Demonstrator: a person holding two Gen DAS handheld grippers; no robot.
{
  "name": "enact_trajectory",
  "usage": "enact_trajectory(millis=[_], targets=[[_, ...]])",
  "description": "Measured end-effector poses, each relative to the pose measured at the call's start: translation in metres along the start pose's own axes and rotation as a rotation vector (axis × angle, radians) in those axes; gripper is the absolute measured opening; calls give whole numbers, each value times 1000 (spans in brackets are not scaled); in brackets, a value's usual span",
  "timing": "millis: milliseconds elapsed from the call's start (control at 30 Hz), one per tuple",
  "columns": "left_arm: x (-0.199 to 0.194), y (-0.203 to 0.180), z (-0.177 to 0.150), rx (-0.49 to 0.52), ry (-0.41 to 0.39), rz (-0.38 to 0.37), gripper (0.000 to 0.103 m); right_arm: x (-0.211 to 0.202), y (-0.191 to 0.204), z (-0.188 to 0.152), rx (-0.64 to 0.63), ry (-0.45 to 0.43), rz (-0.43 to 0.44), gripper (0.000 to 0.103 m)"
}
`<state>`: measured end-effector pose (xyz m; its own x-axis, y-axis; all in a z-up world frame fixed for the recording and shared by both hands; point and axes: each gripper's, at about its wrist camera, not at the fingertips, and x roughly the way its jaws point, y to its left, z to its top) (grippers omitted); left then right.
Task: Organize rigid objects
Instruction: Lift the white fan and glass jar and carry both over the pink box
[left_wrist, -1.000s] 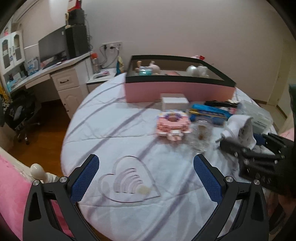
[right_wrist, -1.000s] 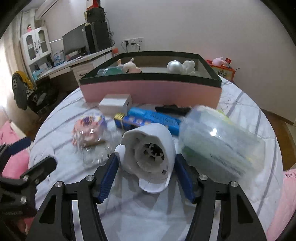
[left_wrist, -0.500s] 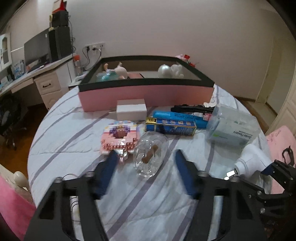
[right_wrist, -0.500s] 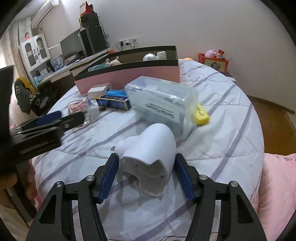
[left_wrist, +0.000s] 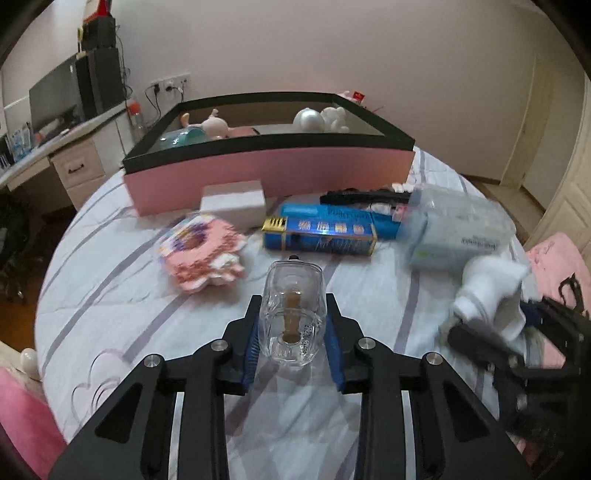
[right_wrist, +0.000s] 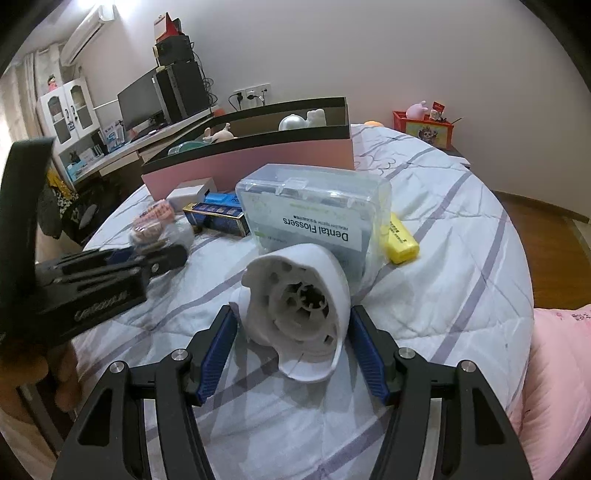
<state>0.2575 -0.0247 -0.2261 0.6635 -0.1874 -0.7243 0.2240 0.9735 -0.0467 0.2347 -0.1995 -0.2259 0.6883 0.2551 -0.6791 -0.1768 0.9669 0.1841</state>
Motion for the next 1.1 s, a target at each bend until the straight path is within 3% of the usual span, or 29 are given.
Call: enact_trajectory(millis=[100,300,567,967,1033,1100], targets=[[-12,5,-12,-15,-5,2,31,1,2,0,4,1,-6,65],[-17,5,-25,-7,2,8,31,5,6,3,8,0,-5,77],[-8,9,-16,-11,-9,-5,31,7,9,3,-16,-5,-34,75],[-28,13,-17,-24,-61,-9,30,-6,20,2,-45,-29,-34,75],[-27,14,-18,-23,-51,-10,30,1,21,-1,-57,6,-33,75],[-23,16,-20,-28,-36,-6,30,1,20,-6,-47,-20,-36,75]])
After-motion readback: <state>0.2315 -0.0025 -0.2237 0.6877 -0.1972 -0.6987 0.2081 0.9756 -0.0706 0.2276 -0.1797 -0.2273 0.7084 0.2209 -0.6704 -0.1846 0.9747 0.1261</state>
